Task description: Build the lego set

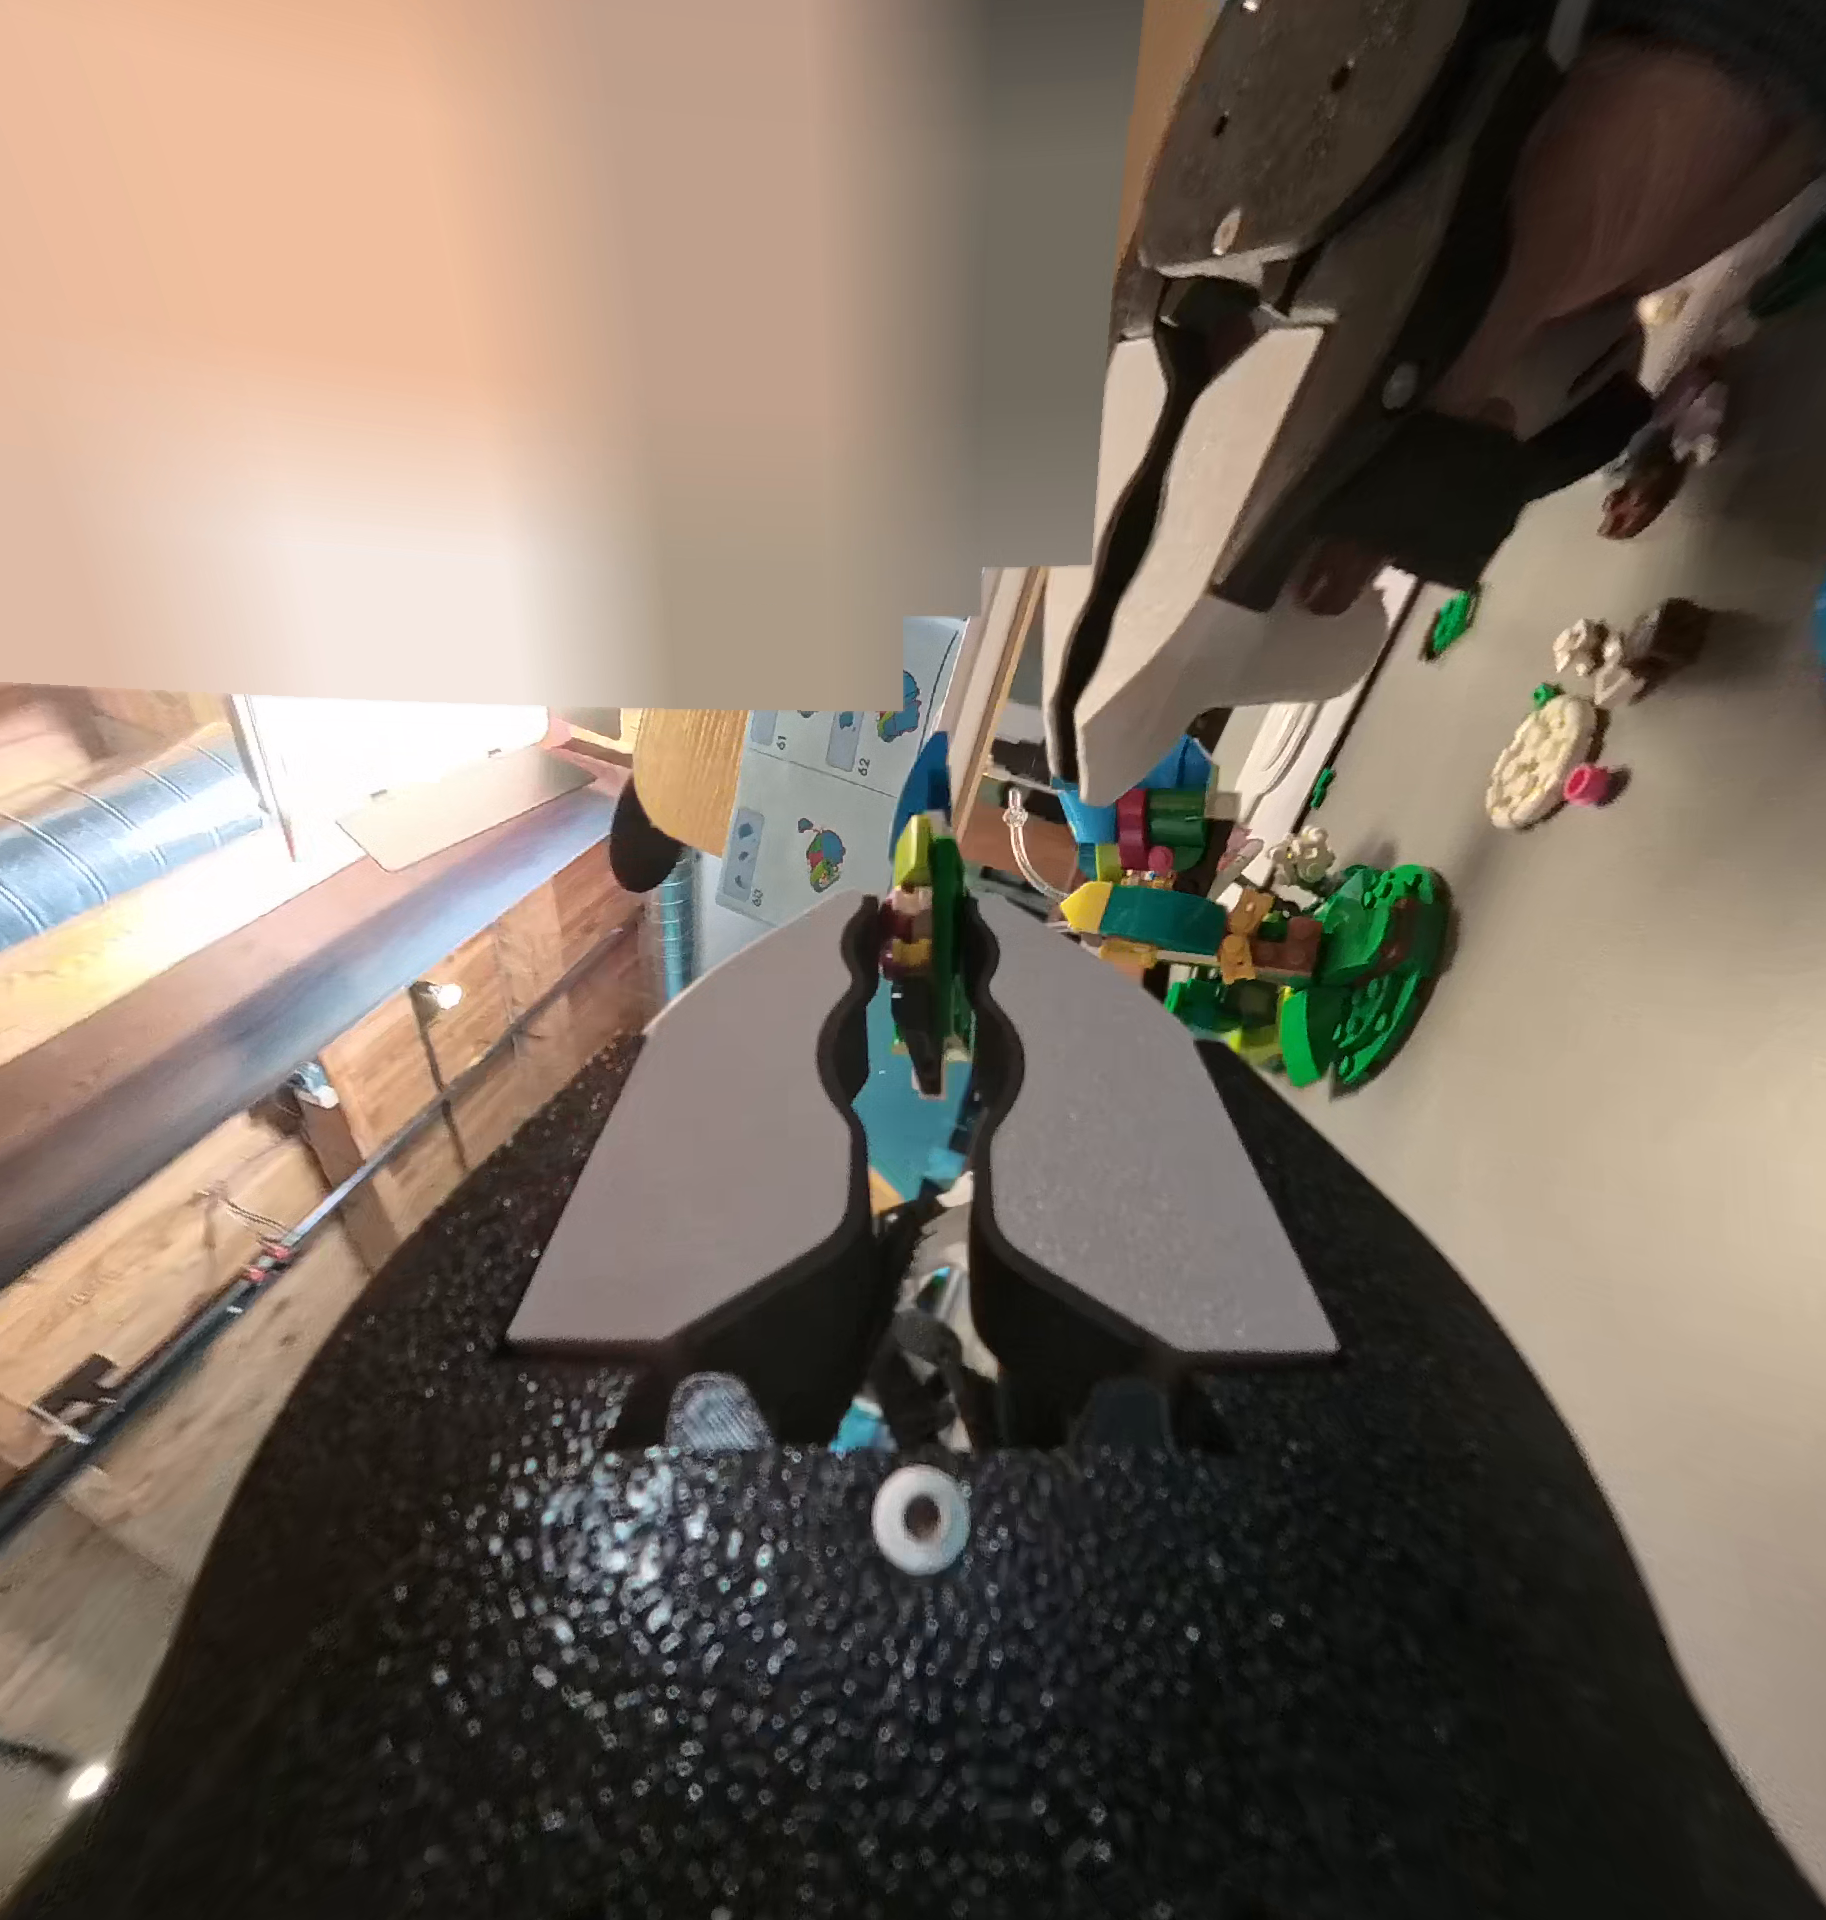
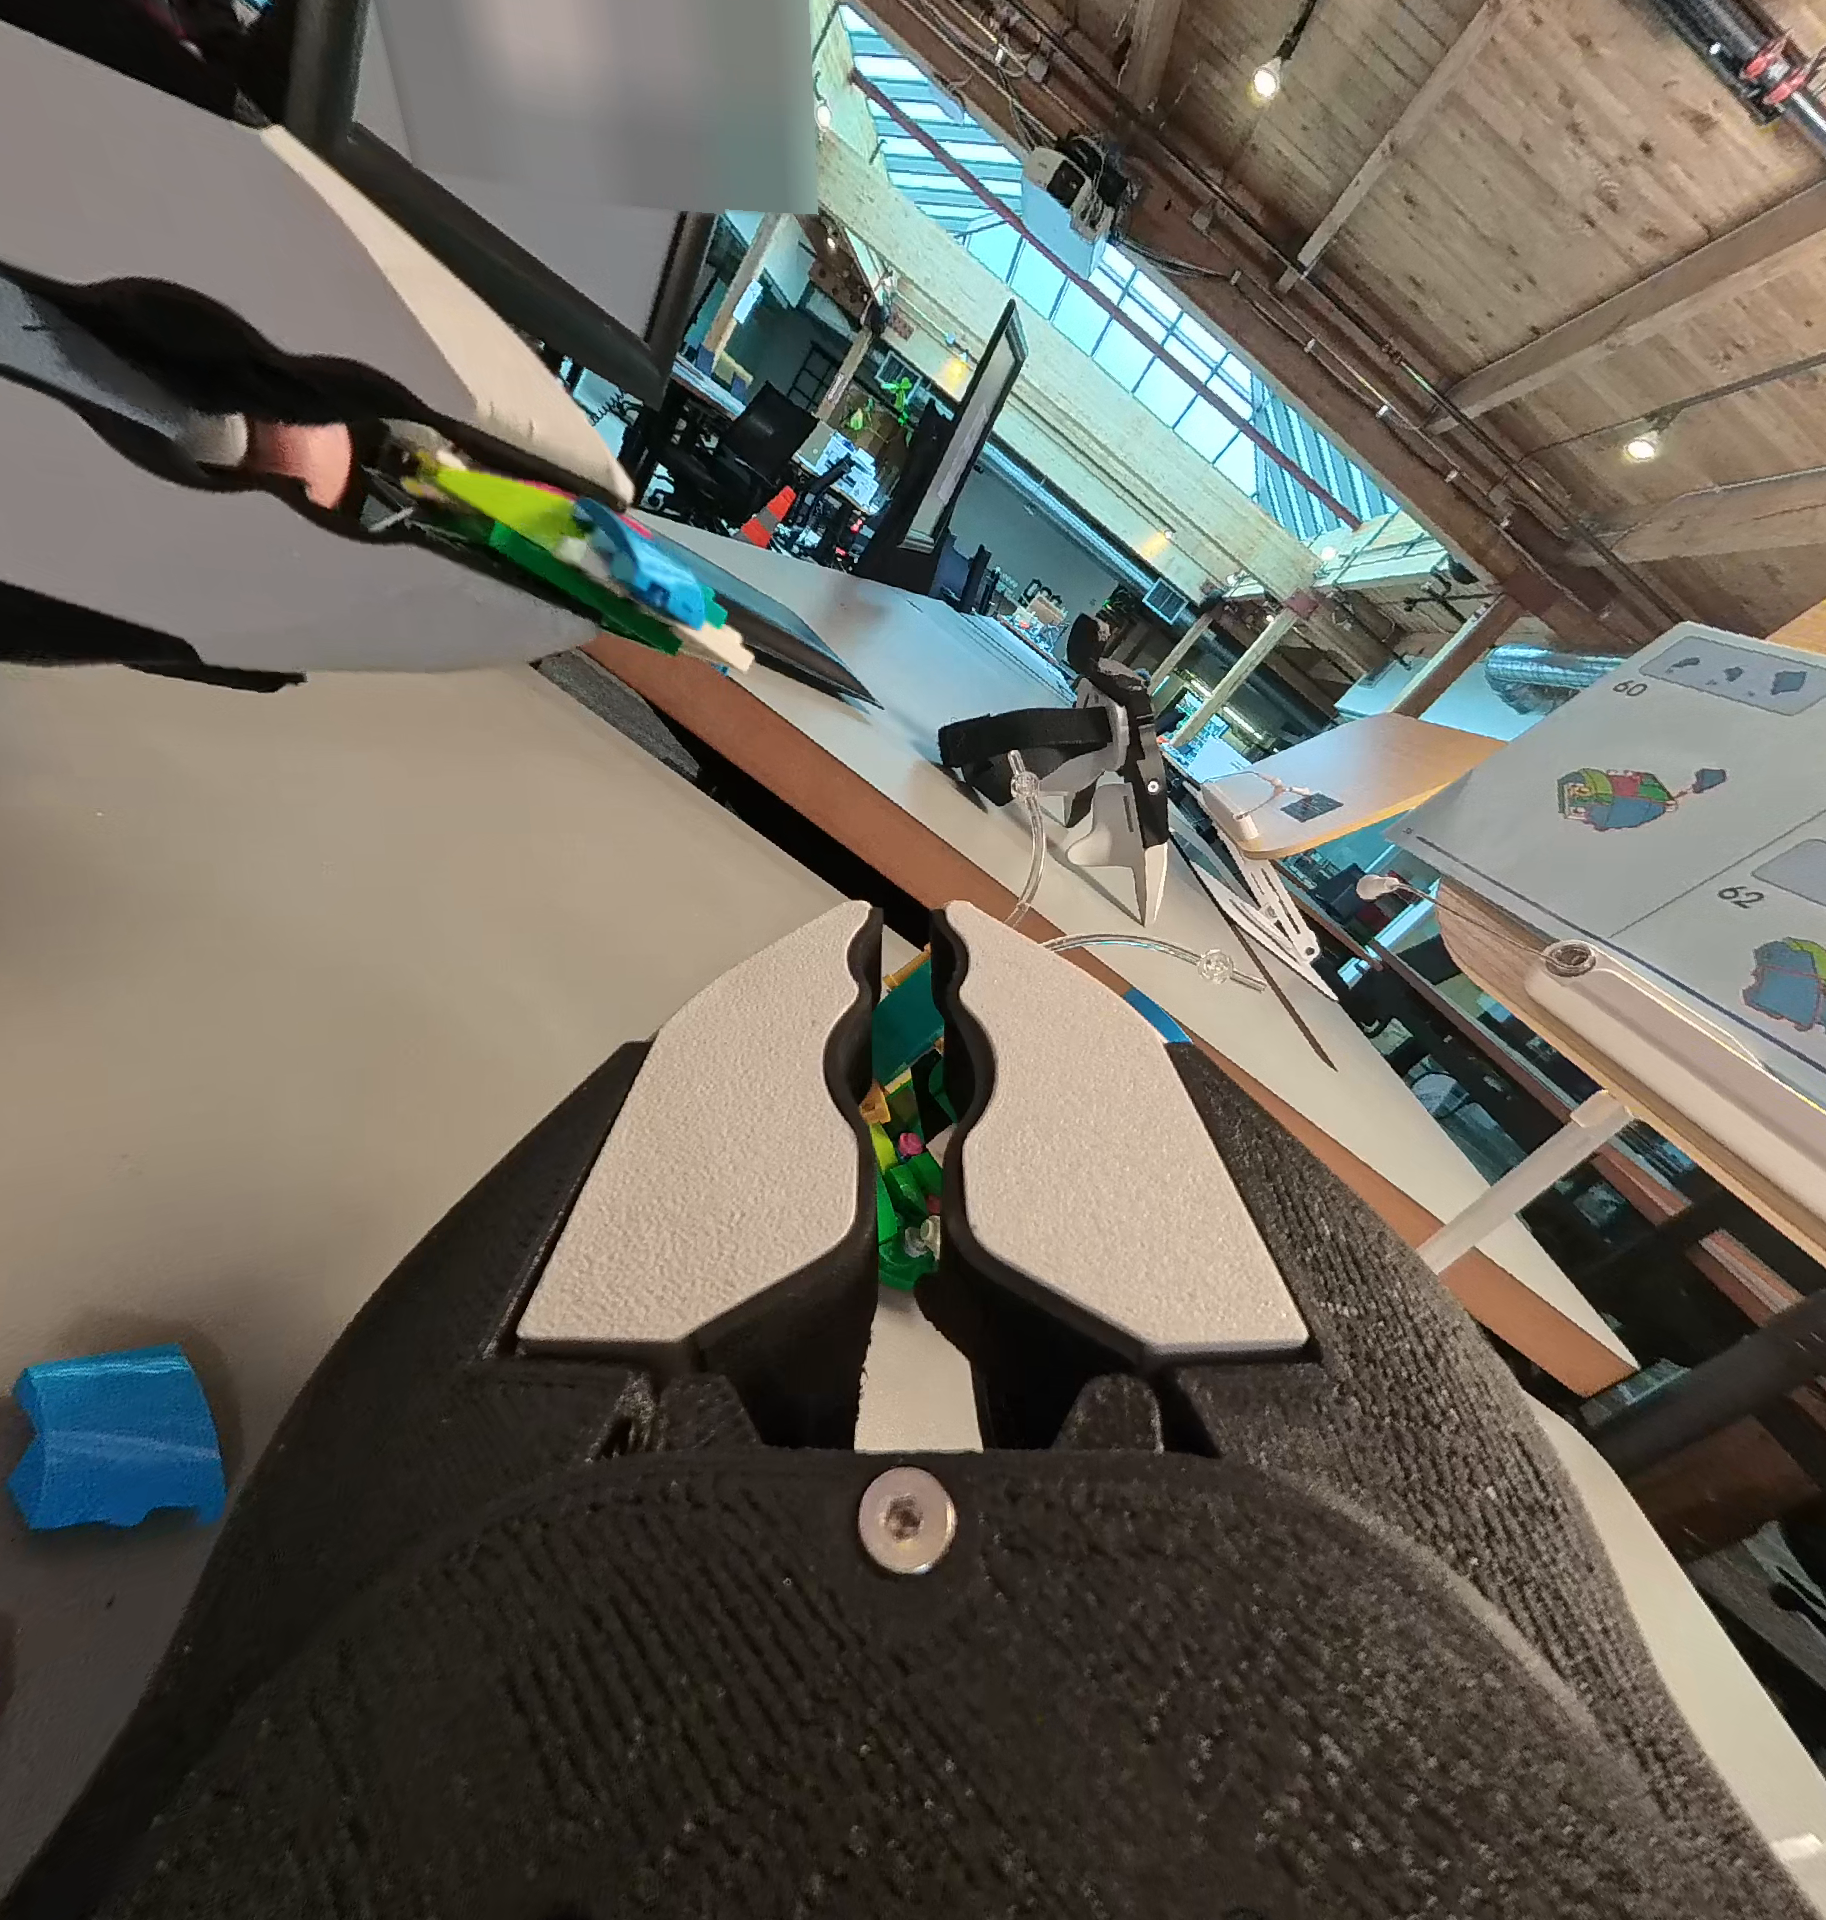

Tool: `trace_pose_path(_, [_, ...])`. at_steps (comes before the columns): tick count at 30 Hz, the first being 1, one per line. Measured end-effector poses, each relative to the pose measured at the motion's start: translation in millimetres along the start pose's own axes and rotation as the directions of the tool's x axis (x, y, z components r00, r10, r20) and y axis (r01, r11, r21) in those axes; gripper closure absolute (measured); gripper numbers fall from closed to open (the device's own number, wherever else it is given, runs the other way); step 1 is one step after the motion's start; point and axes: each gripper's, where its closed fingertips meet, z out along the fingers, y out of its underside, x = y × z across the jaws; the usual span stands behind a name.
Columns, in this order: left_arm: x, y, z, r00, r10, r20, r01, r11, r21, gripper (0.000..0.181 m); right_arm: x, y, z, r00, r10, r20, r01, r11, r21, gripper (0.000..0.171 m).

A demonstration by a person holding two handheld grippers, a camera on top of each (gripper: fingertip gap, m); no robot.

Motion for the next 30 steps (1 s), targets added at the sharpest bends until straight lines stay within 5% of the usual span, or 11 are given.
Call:
trace_pose_path(9, [16, -21, -1, 0.960, 0.281, 0.000, -0.281, 0.959, 0.038, 0.167, 0, 0, 0, 1.000, -0.001, 0.000, 0.001, 1.000, 0.000, 0.165])
trace_pose_path(30, [20, -24, -2, 0.957, 0.290, -0.014, -0.289, 0.956, 0.056, 0.167, -1, 0, 0, 1.000, -0.002, 0.004, 0.002, 1.000, -0.002, 0.165])
